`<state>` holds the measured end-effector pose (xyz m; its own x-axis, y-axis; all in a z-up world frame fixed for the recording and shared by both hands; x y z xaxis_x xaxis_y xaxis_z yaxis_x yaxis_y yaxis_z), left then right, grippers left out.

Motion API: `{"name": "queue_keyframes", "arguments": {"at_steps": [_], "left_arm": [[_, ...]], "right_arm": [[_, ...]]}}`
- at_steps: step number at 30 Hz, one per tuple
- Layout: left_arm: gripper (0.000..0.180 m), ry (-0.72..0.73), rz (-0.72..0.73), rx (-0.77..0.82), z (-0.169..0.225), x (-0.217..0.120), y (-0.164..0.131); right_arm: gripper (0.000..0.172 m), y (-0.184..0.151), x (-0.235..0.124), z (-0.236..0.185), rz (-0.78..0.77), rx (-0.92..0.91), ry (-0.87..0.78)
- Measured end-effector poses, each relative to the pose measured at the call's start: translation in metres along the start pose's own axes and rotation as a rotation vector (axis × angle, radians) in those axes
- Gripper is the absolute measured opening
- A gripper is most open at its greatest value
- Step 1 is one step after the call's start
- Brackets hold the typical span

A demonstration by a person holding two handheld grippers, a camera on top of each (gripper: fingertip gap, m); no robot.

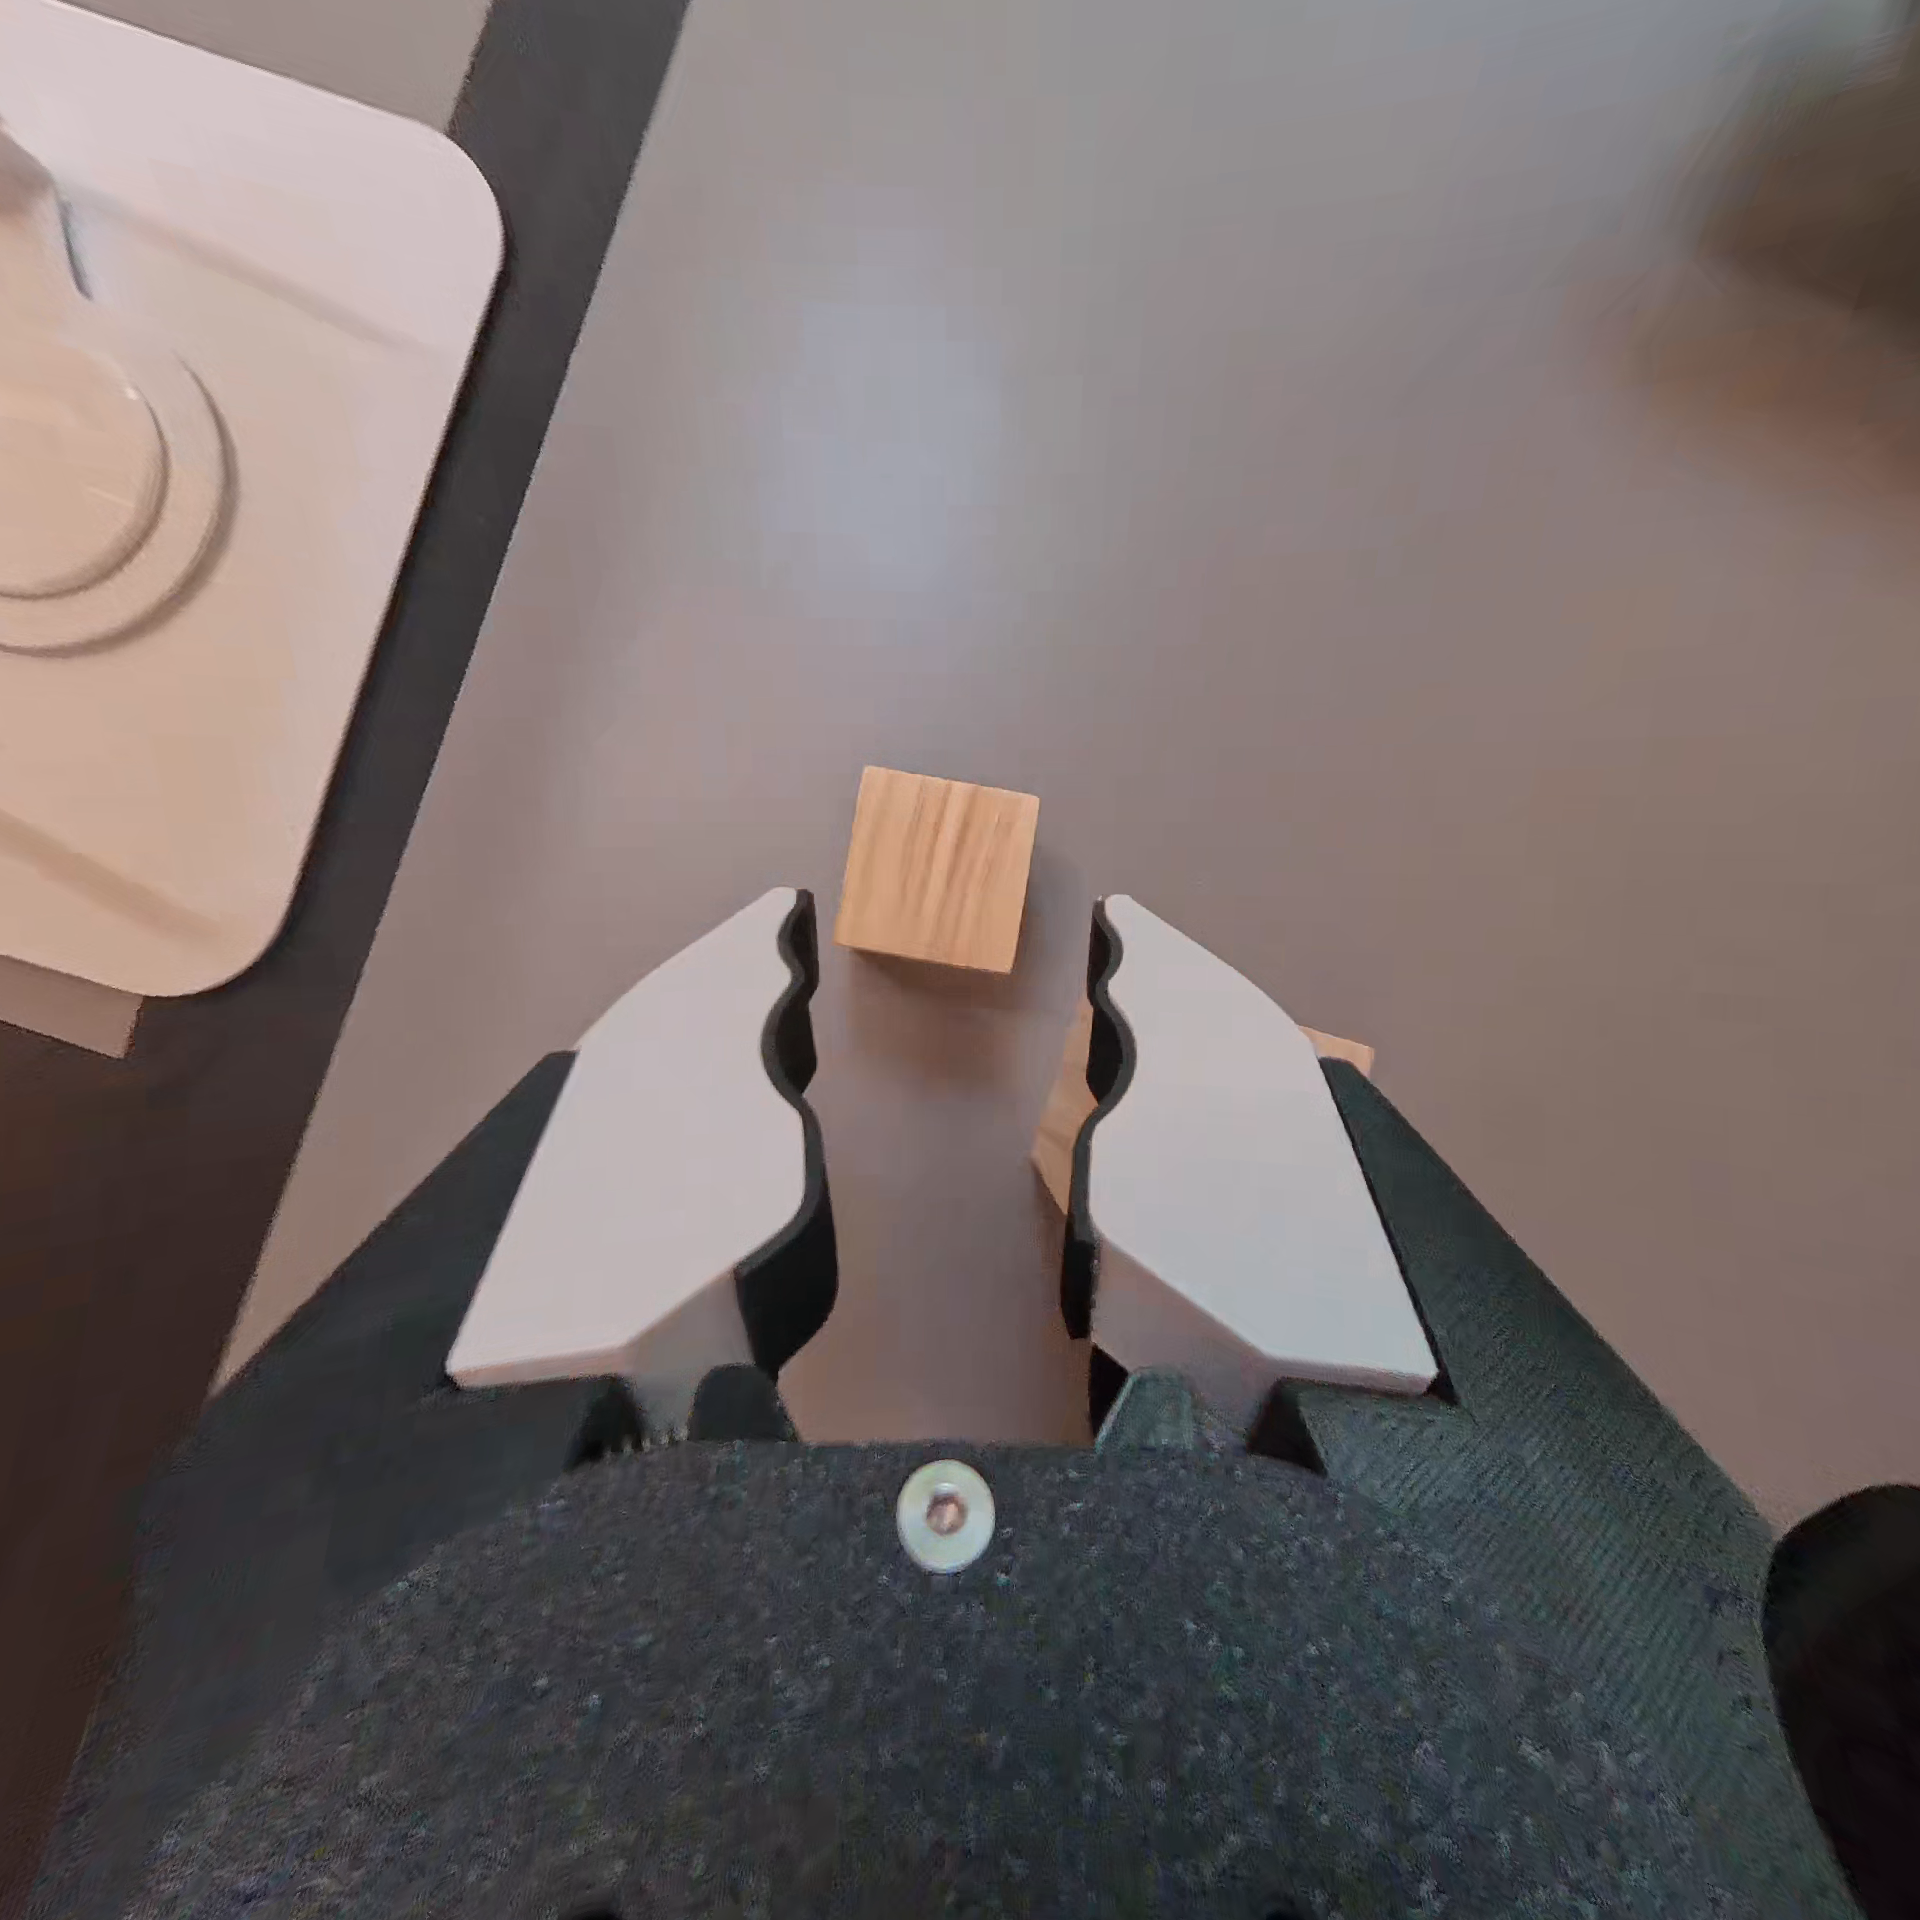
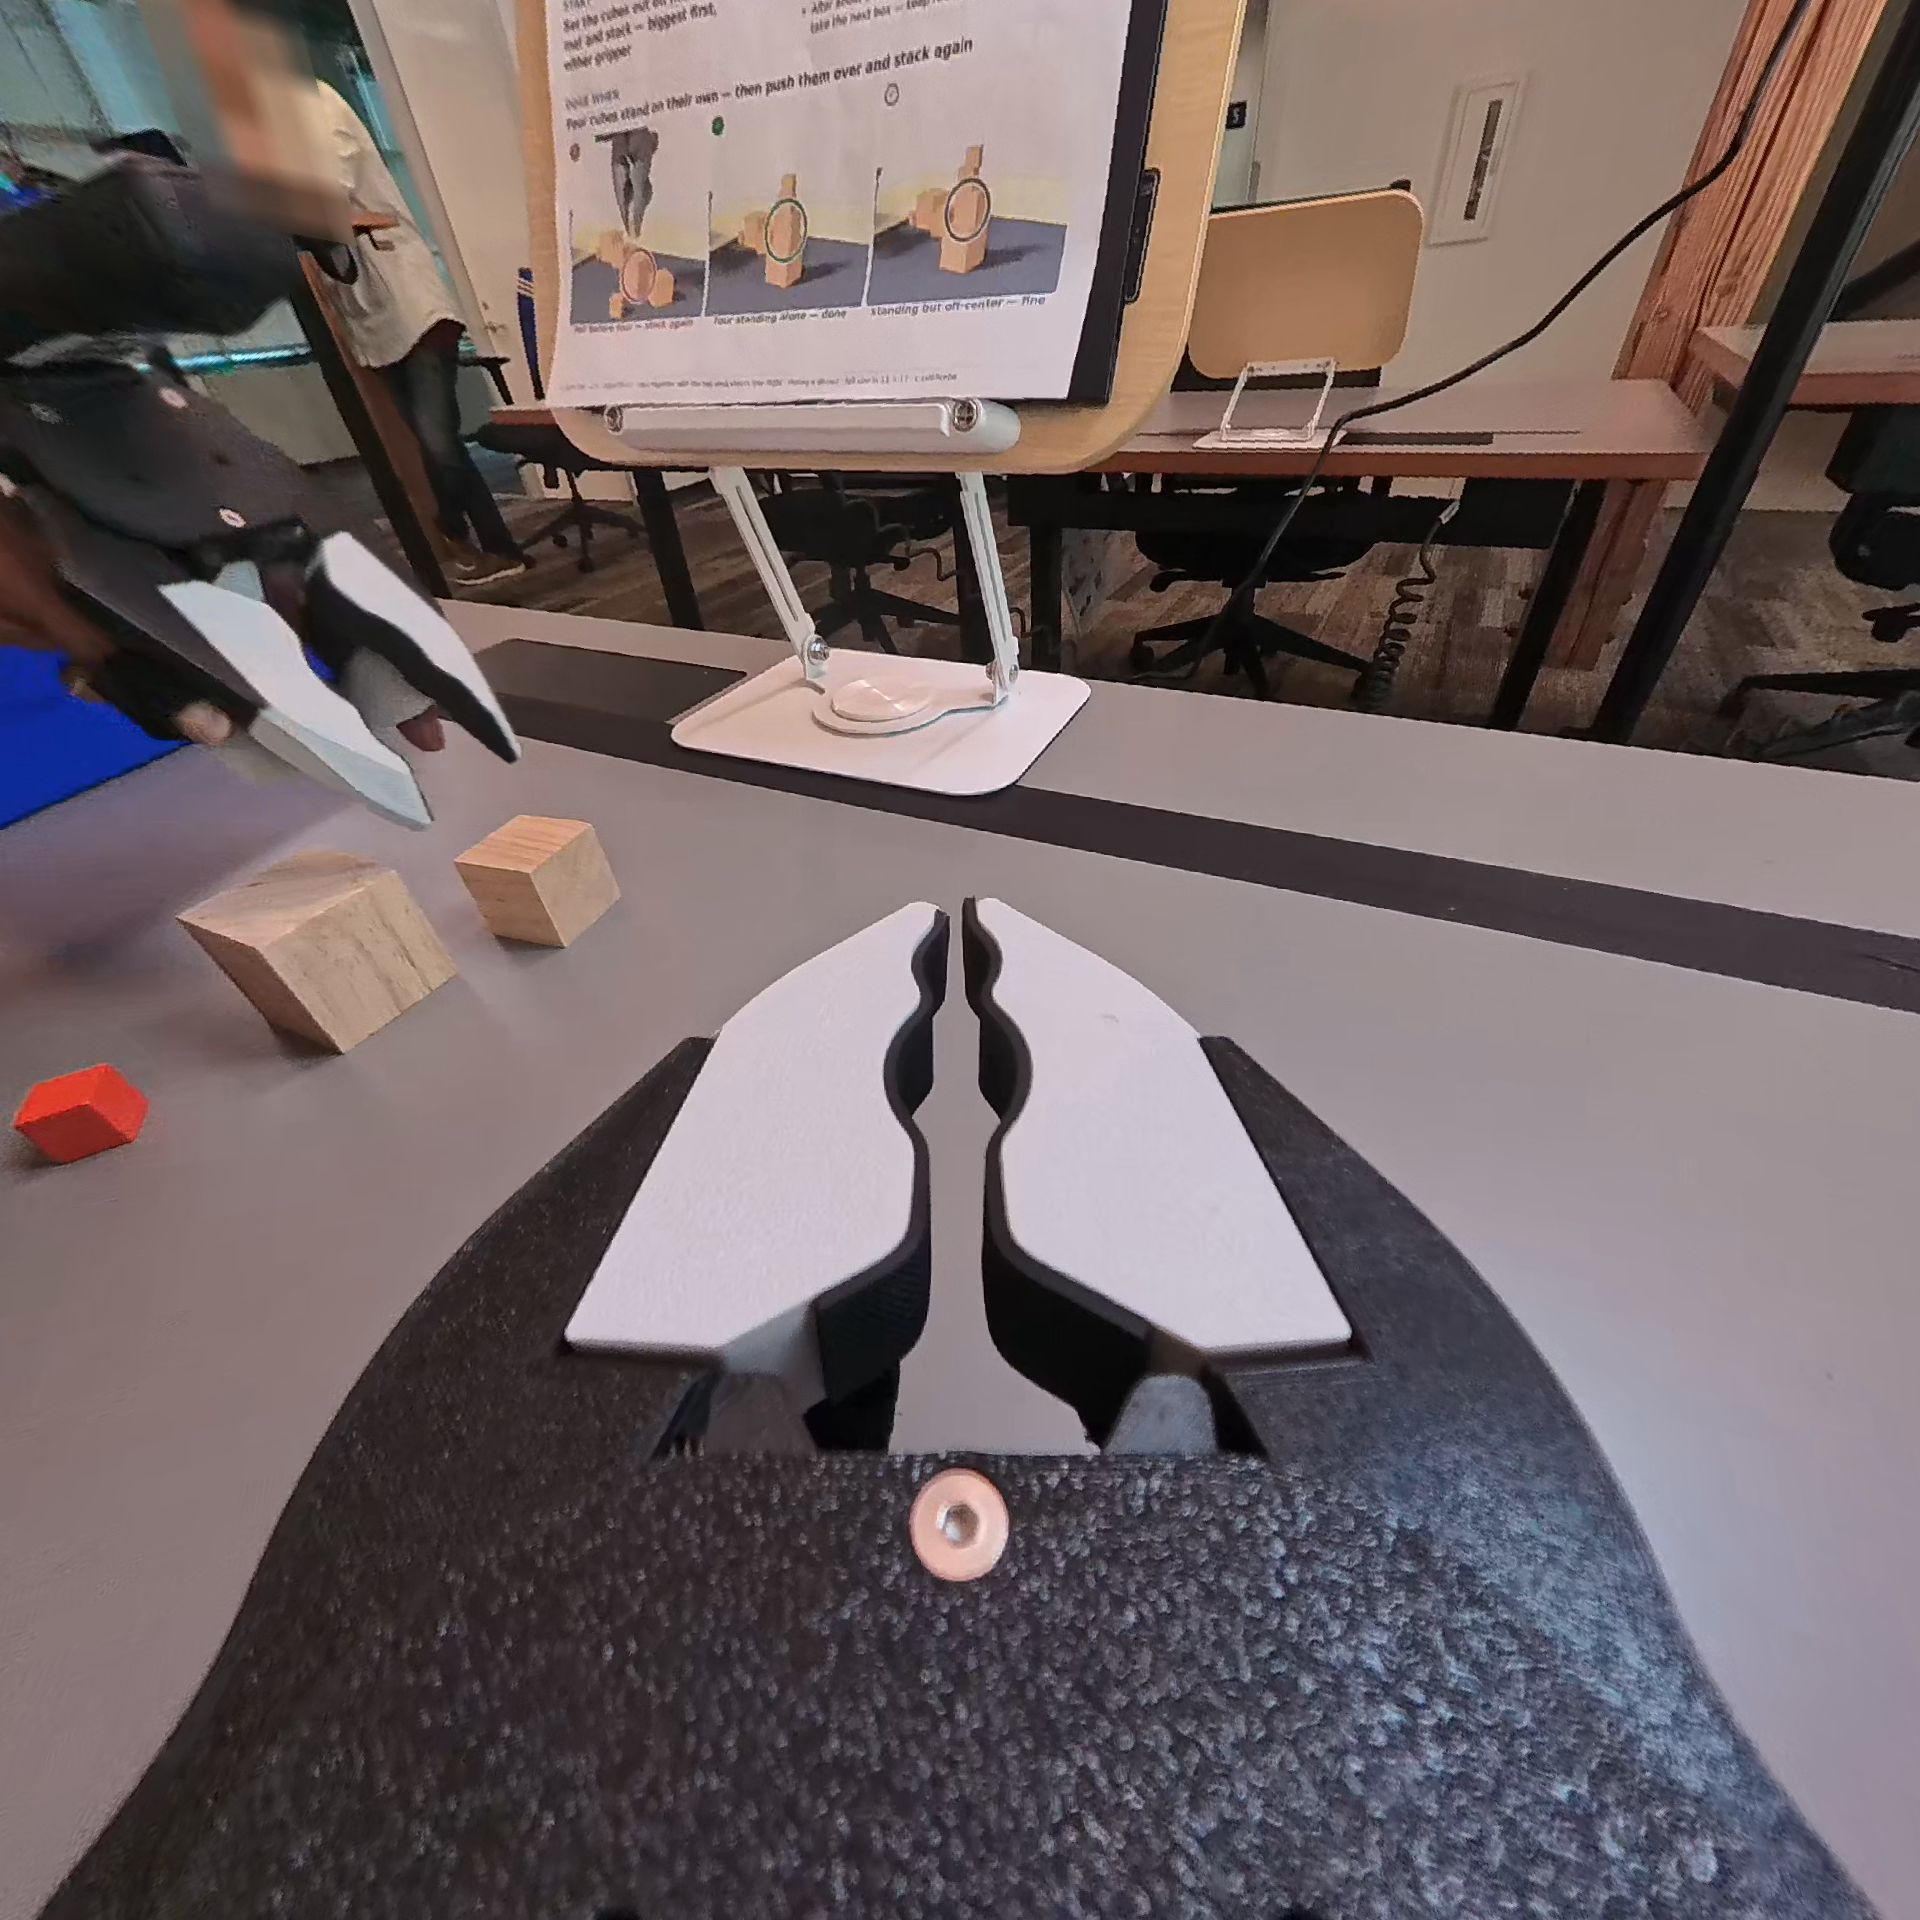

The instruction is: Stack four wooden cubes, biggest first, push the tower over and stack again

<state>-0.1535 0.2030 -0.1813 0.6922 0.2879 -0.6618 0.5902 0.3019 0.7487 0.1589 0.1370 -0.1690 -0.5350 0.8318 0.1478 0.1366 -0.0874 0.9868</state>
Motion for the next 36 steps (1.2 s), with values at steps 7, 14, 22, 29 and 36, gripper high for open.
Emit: {"name": "queue_keyframes", "arguments": {"at_steps": [7,14,22,29,36], "left_arm": [[0.059,-0.009,-0.282,0.156,0.004,0.032,0.0],[0.044,0.02,-0.408,0.249,-0.004,0.039,-0.005],[0.044,-0.086,-0.334,0.326,0.016,-0.032,0.037],[0.044,-0.124,-0.392,0.371,0.047,-0.046,0.02],[0.044,-0.098,-0.409,0.368,0.053,-0.036,0.003]], "right_arm": [[0.002,0.006,-0.001,0.0,0.02,0.011,0.006],[0.002,0.01,-0.002,0.0,0.034,0.016,0.009],[0.002,0.012,-0.002,0.0,0.045,0.009,0.003],[0.0,0.023,-0.009,0.007,0.124,-0.026,-0.055],[0.0,0.03,-0.014,0.009,0.165,-0.083,-0.092]]}}
Point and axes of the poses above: each gripper's, where its closed fingertips meet, x out along the fingers, y out of its top, z = x × y across the jaws, the point moved 6 cm from there along -x, back along the fingers, and after that the axes turned 15 degrees about z, right-handed, at the moved point
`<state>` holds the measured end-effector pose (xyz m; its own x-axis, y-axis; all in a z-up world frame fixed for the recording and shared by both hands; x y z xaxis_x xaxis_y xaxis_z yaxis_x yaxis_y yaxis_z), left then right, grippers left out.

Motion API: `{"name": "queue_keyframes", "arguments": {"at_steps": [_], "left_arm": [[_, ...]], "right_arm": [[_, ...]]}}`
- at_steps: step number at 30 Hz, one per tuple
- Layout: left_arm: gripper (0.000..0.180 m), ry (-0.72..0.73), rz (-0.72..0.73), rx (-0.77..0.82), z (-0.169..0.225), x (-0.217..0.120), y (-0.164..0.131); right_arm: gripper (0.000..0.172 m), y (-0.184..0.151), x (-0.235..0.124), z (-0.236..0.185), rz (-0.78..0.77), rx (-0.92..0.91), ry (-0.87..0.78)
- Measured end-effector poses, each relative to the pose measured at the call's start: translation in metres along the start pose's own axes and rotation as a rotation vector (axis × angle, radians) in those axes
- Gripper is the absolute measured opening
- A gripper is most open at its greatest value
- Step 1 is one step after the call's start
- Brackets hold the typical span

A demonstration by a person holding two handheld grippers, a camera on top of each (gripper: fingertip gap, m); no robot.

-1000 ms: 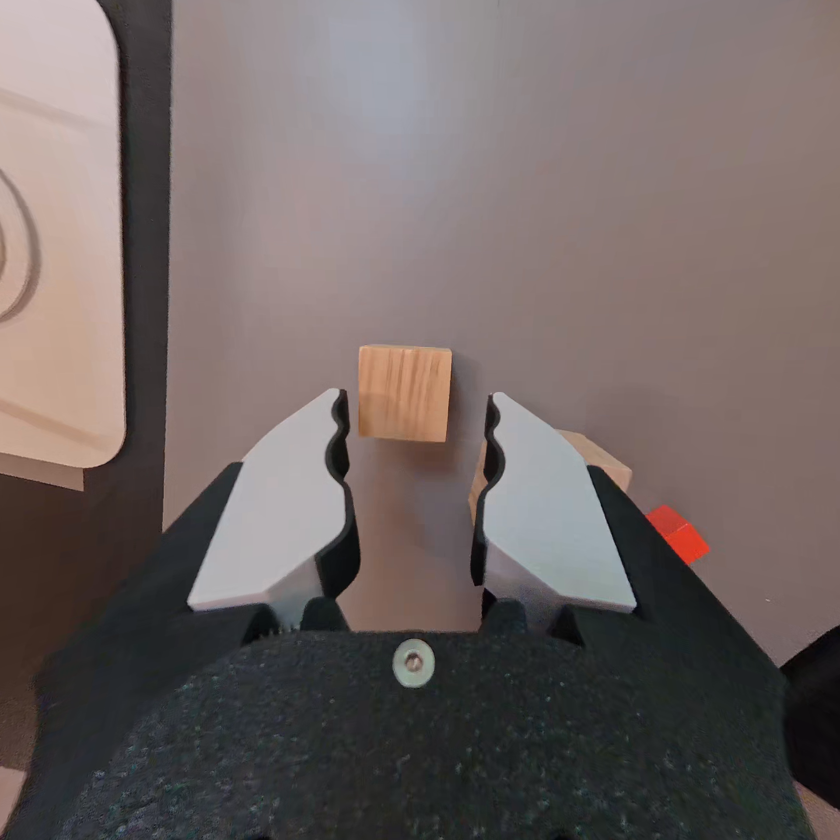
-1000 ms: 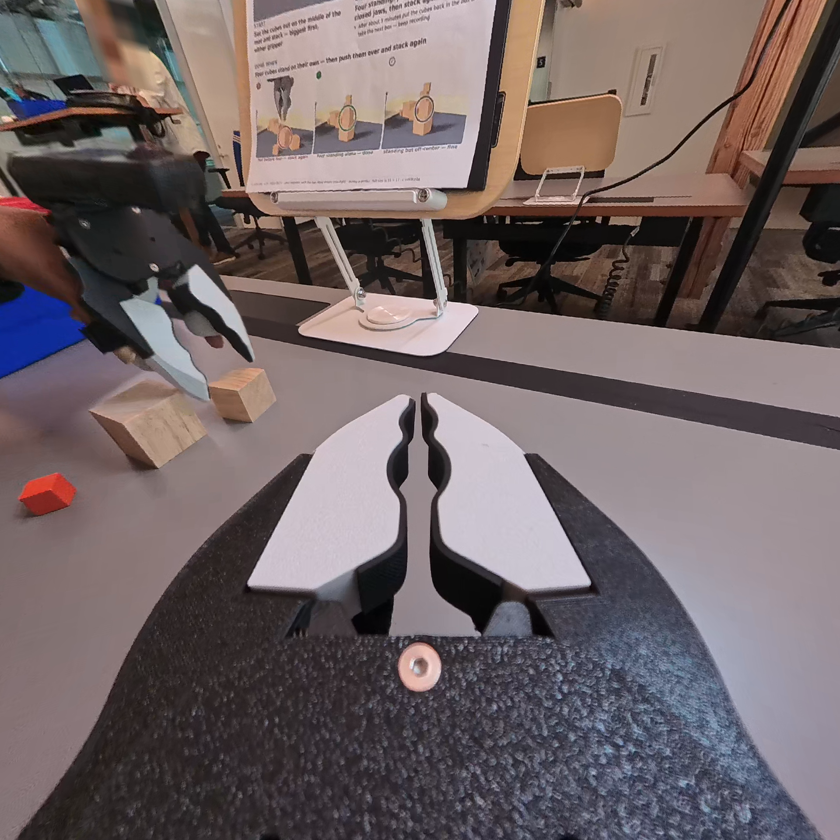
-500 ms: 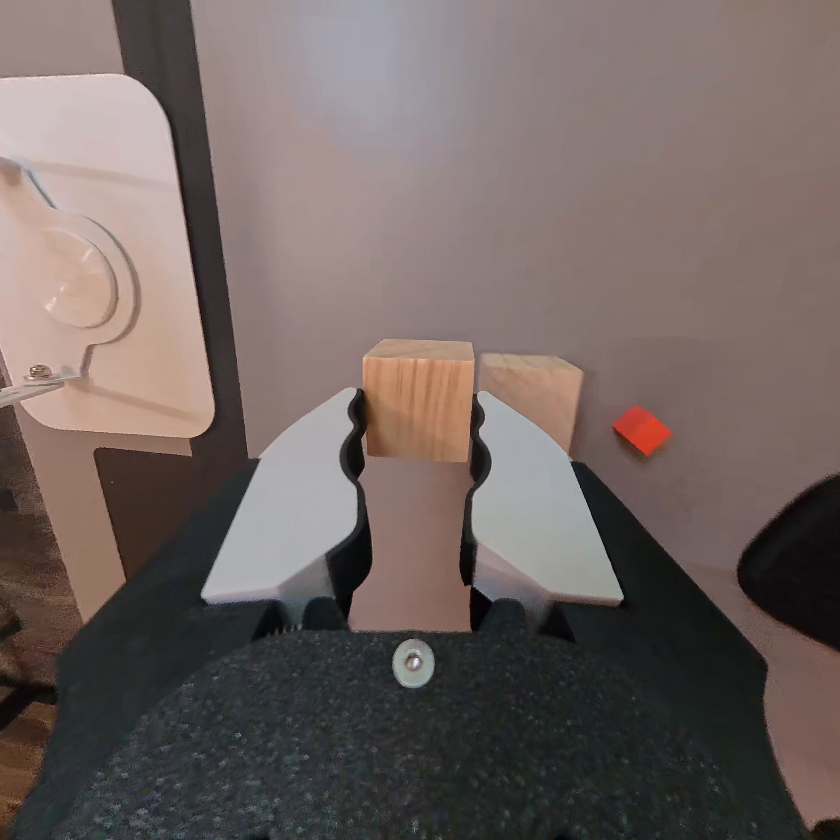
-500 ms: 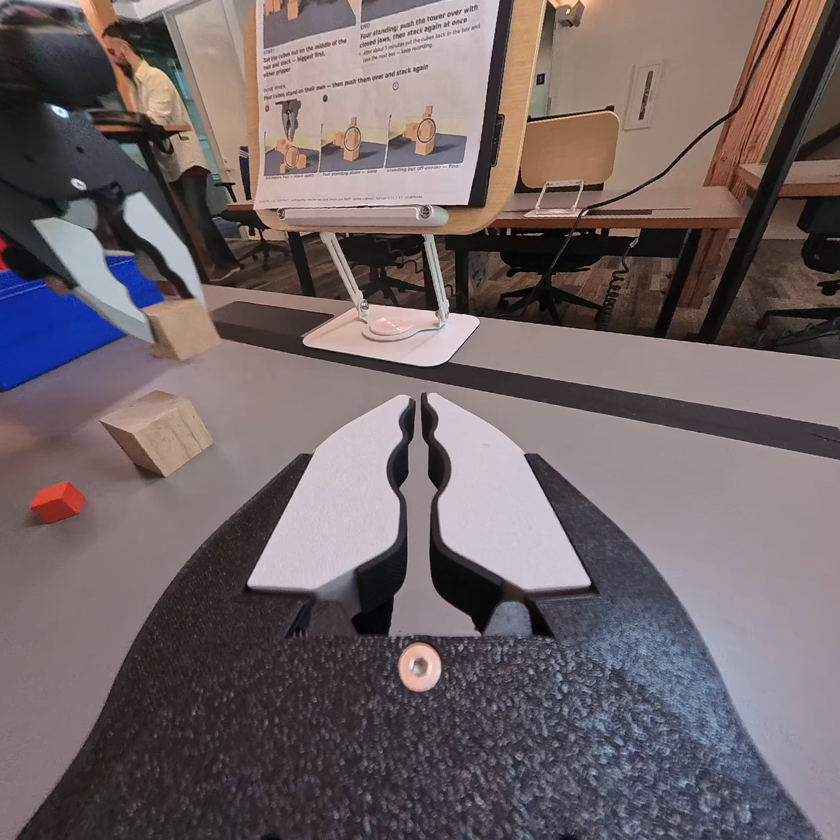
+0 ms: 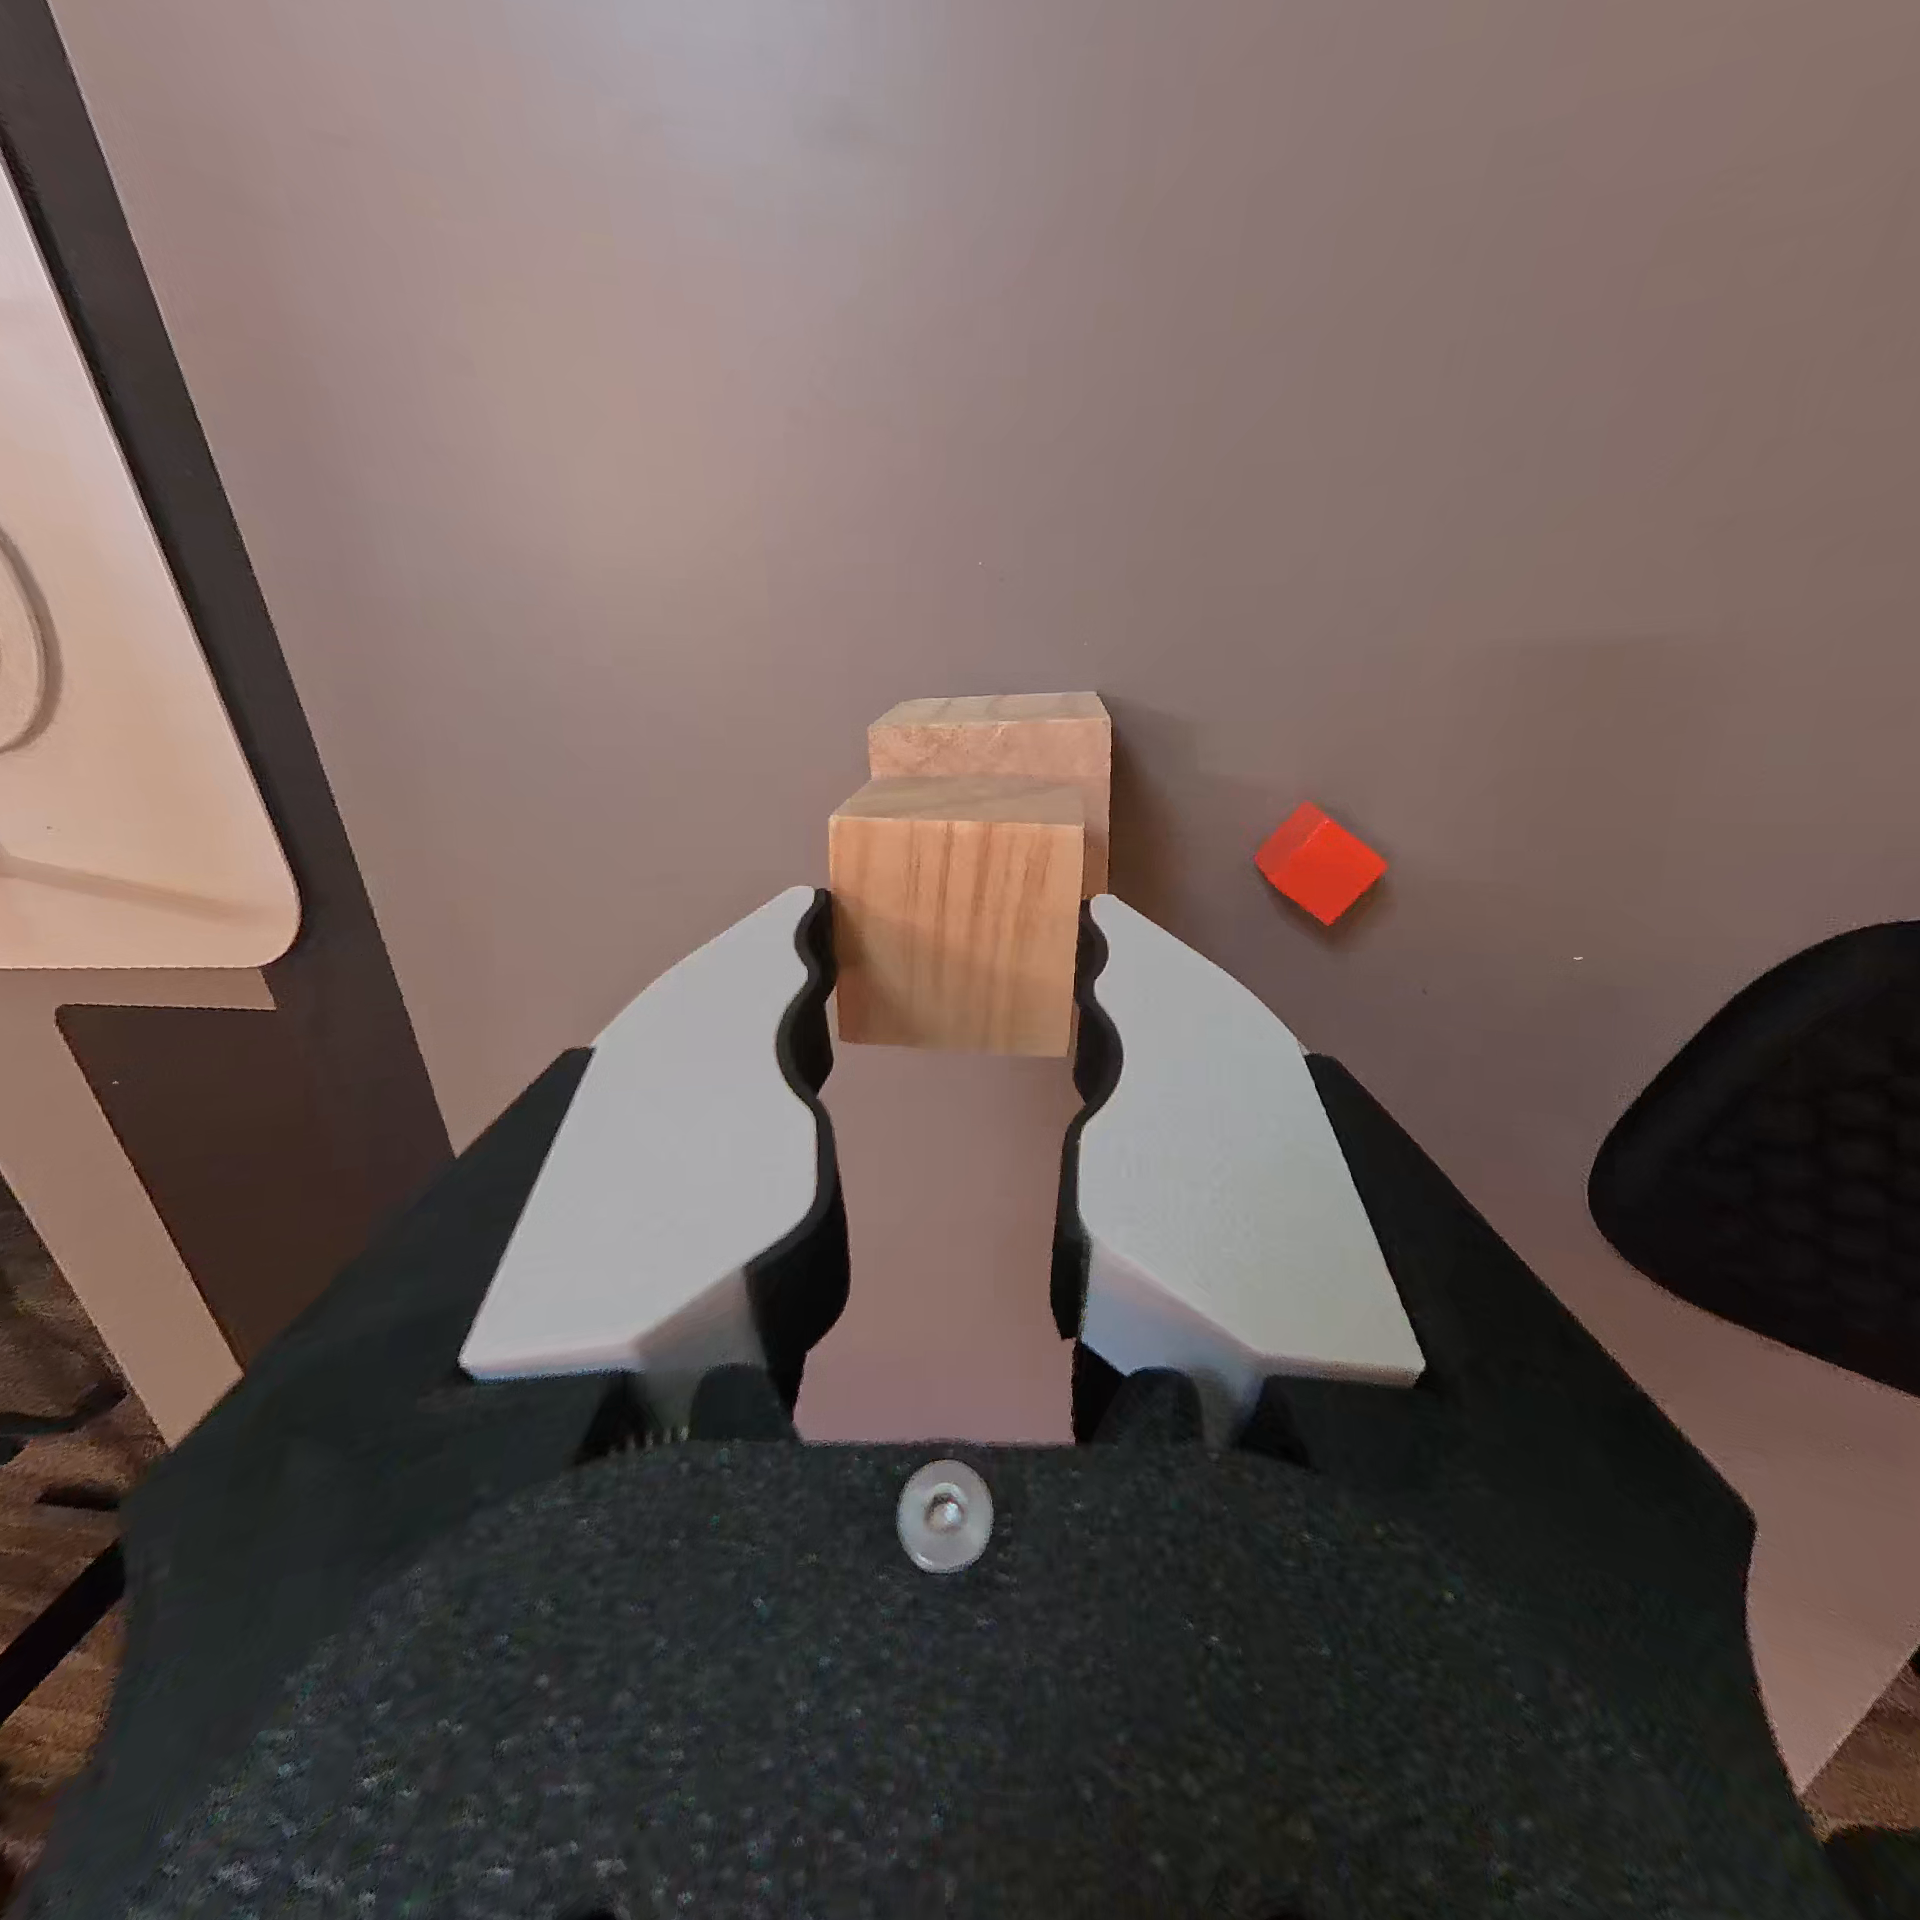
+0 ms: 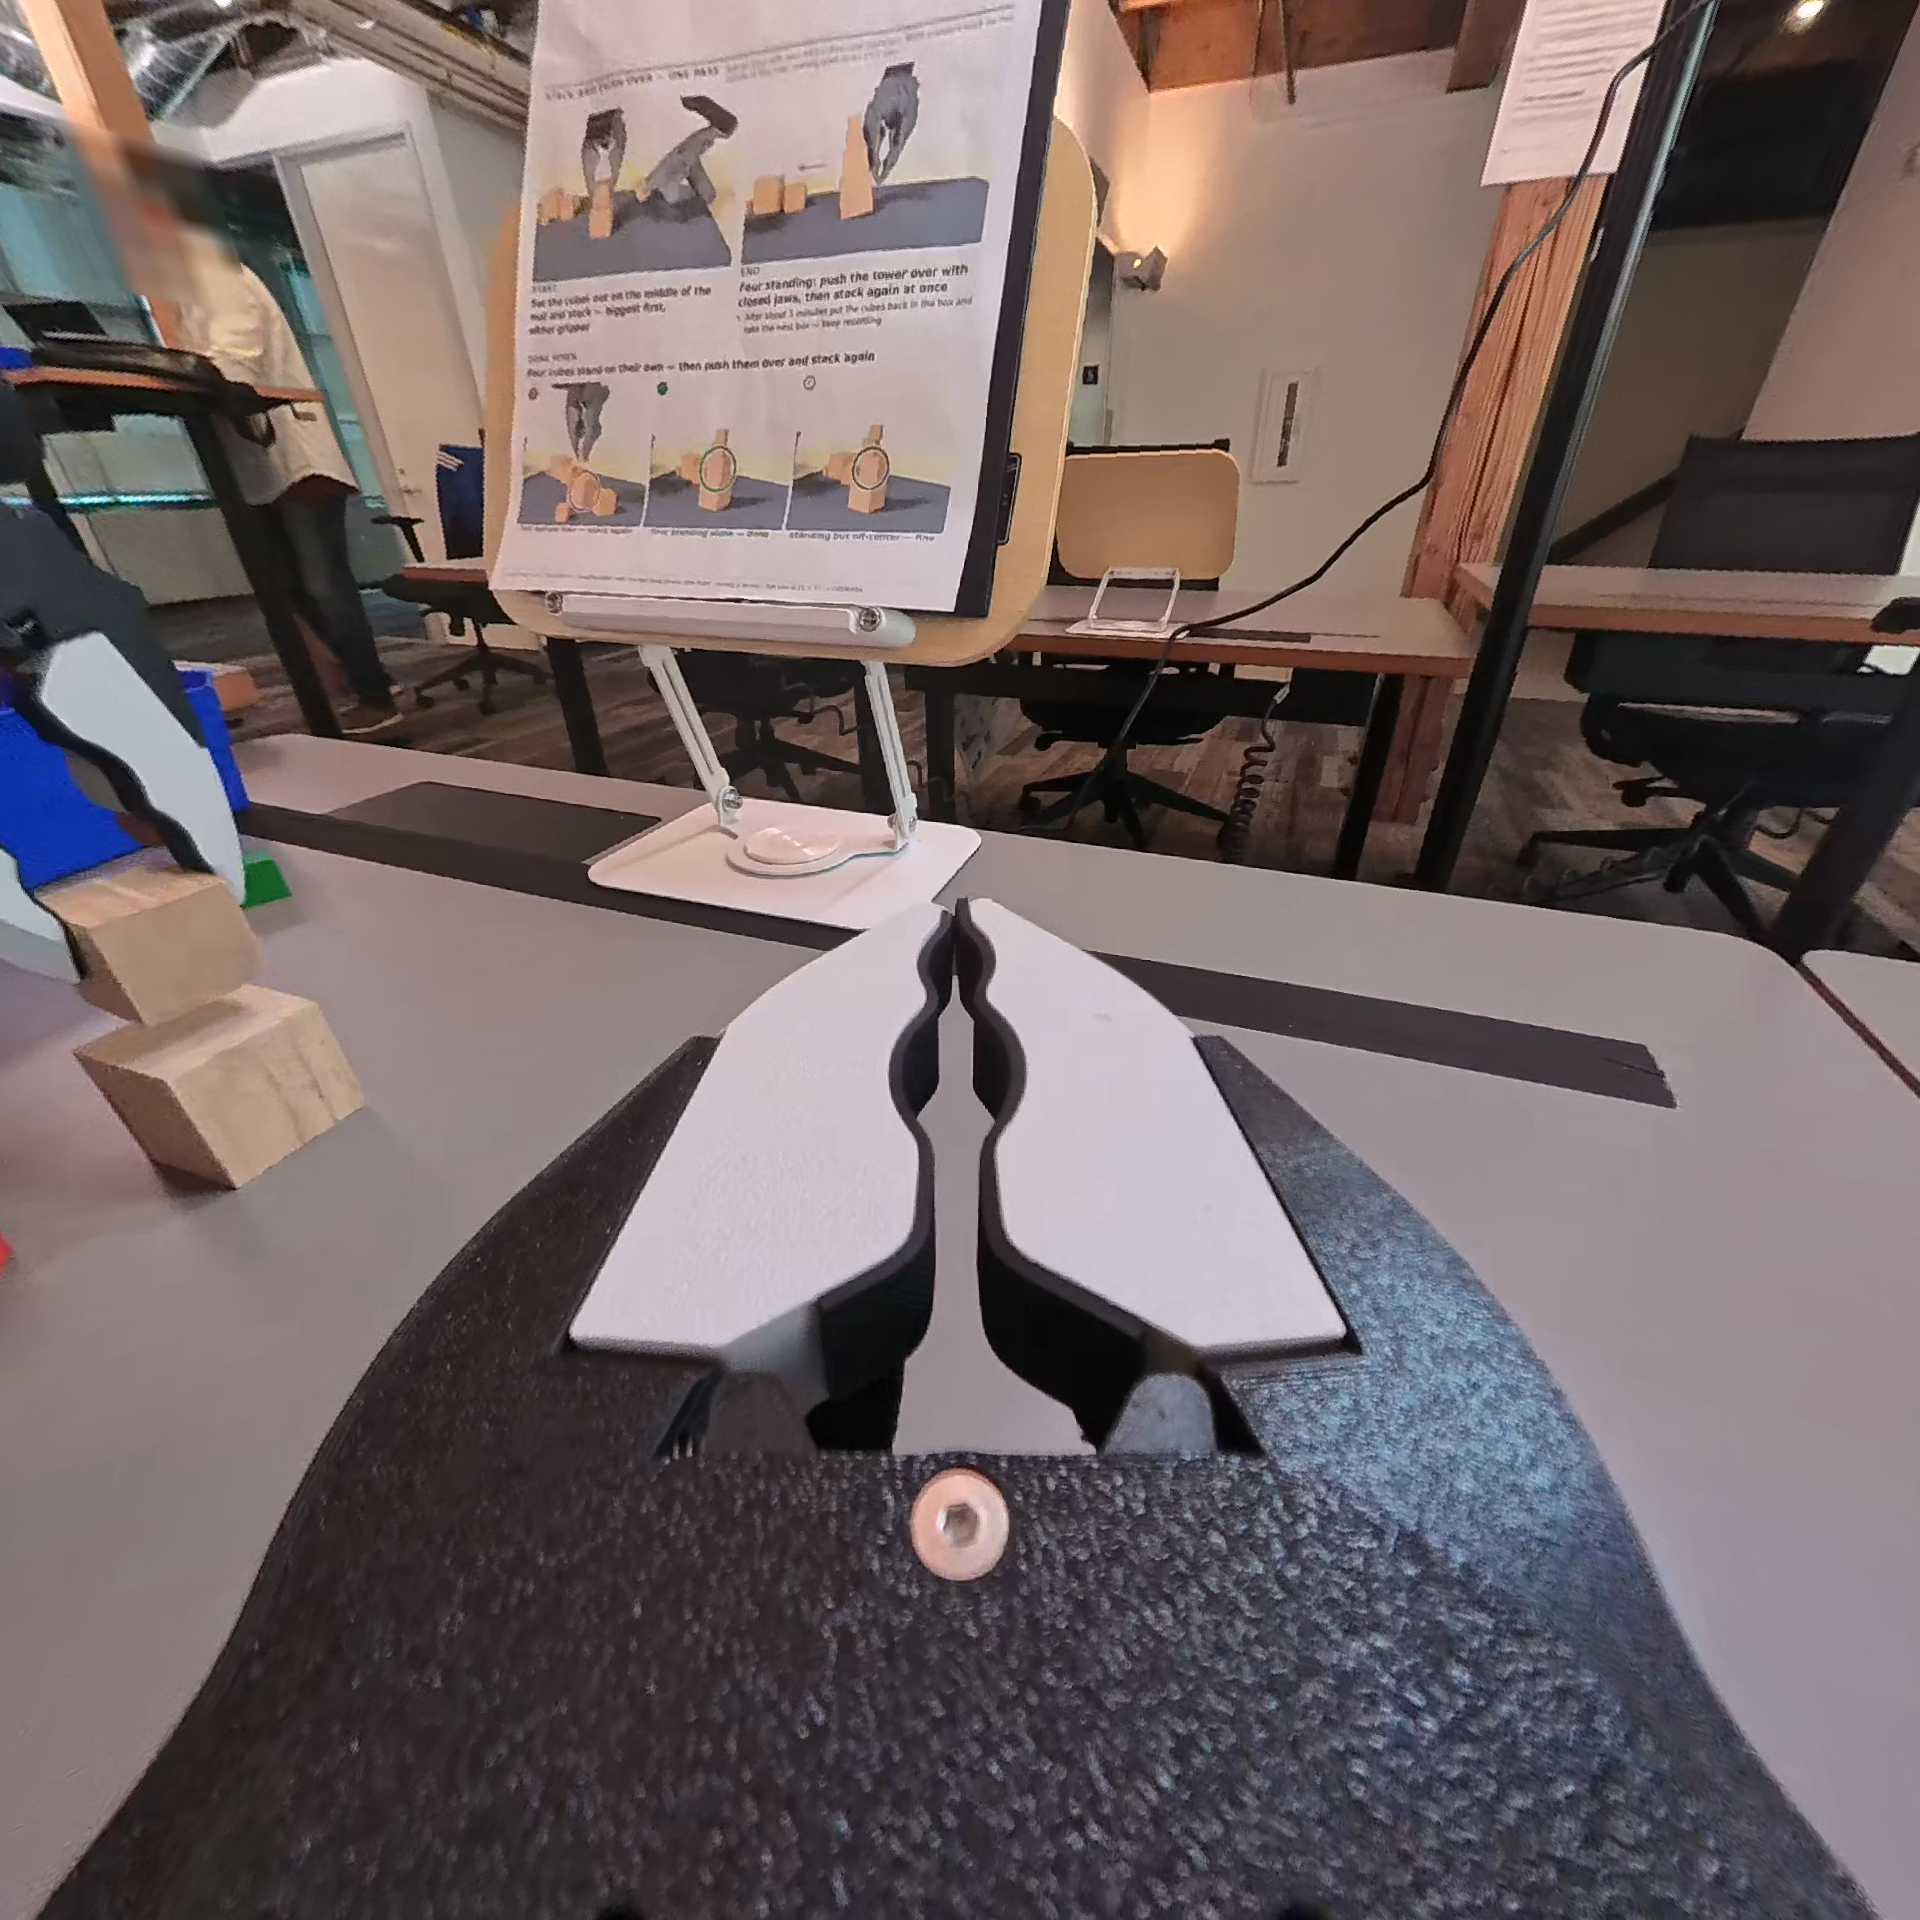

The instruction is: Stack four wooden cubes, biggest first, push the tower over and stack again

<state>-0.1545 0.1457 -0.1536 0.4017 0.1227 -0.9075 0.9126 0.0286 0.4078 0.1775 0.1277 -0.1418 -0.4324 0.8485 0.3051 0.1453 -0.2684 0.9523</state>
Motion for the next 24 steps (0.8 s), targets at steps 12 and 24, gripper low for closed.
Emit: {"name": "queue_keyframes", "arguments": {"at_steps": [12,24], "left_arm": [[0.044,0.022,0.013,-0.03,0.001,0.013,-0.006],[0.044,0.022,0.032,-0.037,0.003,0.014,-0.007]], "right_arm": [[0.0,-0.002,0.001,-0.001,-0.014,0.003,0.006],[0.0,-0.004,0.001,-0.002,-0.018,0.005,0.012]]}}
Point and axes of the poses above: each gripper's, where its closed fingertips meet, x out along the fingers, y out of its top, z = x × y across the jaws, the point moved 6 cm from there along -x, back along the fingers, and after that the axes turned 15 degrees about z, right-handed, at the moved point
